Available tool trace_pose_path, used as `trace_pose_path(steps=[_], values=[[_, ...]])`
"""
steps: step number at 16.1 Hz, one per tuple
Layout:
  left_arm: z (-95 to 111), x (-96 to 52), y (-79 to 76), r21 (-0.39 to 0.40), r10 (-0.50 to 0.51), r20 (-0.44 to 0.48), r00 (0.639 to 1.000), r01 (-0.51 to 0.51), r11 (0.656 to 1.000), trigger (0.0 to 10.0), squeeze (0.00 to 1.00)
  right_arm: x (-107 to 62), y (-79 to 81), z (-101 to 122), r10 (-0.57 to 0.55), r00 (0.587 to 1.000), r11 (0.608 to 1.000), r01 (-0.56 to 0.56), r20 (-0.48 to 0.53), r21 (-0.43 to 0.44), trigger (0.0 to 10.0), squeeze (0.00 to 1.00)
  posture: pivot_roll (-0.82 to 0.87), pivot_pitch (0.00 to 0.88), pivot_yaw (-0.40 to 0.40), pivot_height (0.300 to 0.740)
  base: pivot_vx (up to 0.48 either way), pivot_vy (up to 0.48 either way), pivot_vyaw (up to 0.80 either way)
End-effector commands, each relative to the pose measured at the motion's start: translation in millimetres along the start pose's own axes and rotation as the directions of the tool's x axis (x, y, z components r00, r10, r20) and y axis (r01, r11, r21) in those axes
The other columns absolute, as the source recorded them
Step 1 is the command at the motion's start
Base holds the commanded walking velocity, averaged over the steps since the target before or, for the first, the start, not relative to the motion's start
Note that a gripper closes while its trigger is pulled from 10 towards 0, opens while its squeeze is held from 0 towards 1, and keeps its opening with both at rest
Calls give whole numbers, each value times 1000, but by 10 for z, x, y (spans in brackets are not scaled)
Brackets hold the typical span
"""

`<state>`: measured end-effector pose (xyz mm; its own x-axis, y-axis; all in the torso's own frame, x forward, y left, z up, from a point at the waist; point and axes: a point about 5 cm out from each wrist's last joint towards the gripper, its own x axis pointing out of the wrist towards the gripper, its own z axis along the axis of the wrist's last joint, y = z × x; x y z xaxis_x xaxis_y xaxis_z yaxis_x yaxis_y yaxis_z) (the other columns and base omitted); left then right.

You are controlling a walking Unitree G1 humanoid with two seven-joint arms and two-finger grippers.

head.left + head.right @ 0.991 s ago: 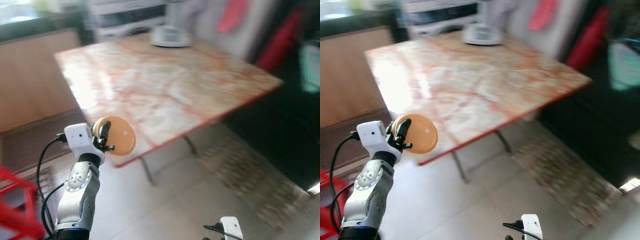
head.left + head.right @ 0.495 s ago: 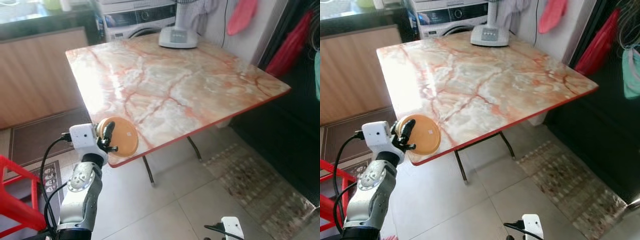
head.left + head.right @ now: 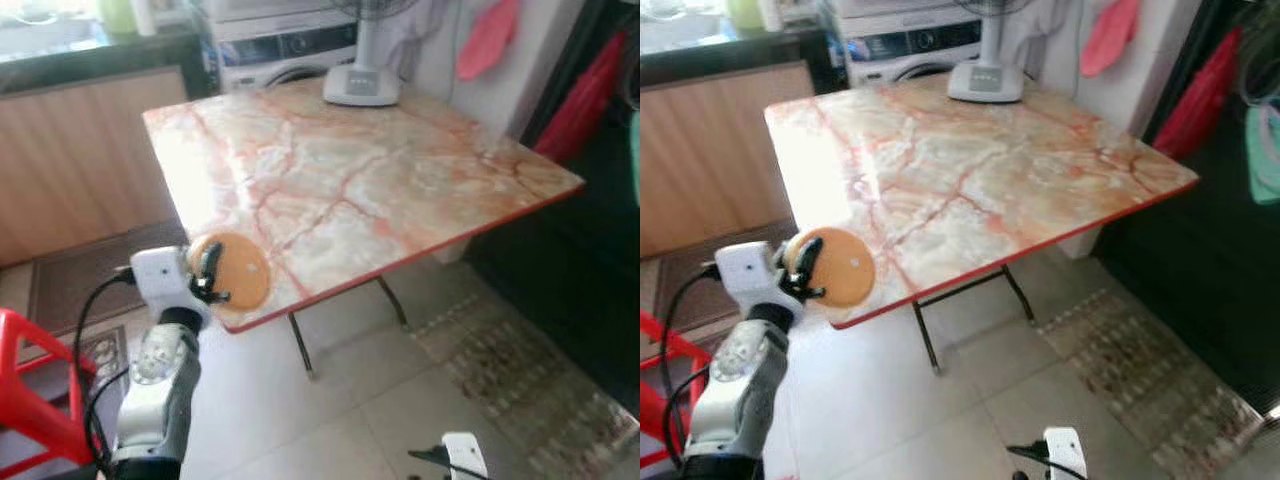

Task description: Restocking fridge

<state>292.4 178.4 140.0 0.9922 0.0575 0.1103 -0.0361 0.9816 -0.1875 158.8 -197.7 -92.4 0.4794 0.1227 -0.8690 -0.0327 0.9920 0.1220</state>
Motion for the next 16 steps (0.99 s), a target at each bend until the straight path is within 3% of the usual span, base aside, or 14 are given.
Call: trace_pose_path(steps=[1,7,10,13,15,16], values=[[14,27,-48,2,-16,6,1000,16,1000,10000,0,-10,-29,-27,-10,1000,1000,10,-10,8,10000,0,86,0,-23,740,0,0,-800],[8,30,-70,21,-31,6,1000,30,999,10000,0,-9,-26,-29,-10,1000,1000,10,-15,4,10000,0,87,0,-25,740,0,0,-800],[11,33,-71,35,-28,9,1000,28,999,10000,0,-9,-24,-30,-7,1000,1000,7,-15,4,10000,0,87,0,-24,740,0,-410,-800],[9,39,-76,34,-31,7,1000,30,999,10000,0,-9,-26,-31,-8,1000,1000,8,-16,5,10000,0,84,0,-25,740,0,0,0],[-1,37,-81,41,-26,4,1000,26,999,10000,0,-12,-35,-31,-11,1000,1000,11,-17,6,10000,0,84,0,-27,740,0,0,-800],[-6,38,-83,74,-32,2,999,31,997,10000,0,-13,-38,-33,-11,1000,1000,11,-18,5,10000,0,82,0,-27,740,0,-480,0]])
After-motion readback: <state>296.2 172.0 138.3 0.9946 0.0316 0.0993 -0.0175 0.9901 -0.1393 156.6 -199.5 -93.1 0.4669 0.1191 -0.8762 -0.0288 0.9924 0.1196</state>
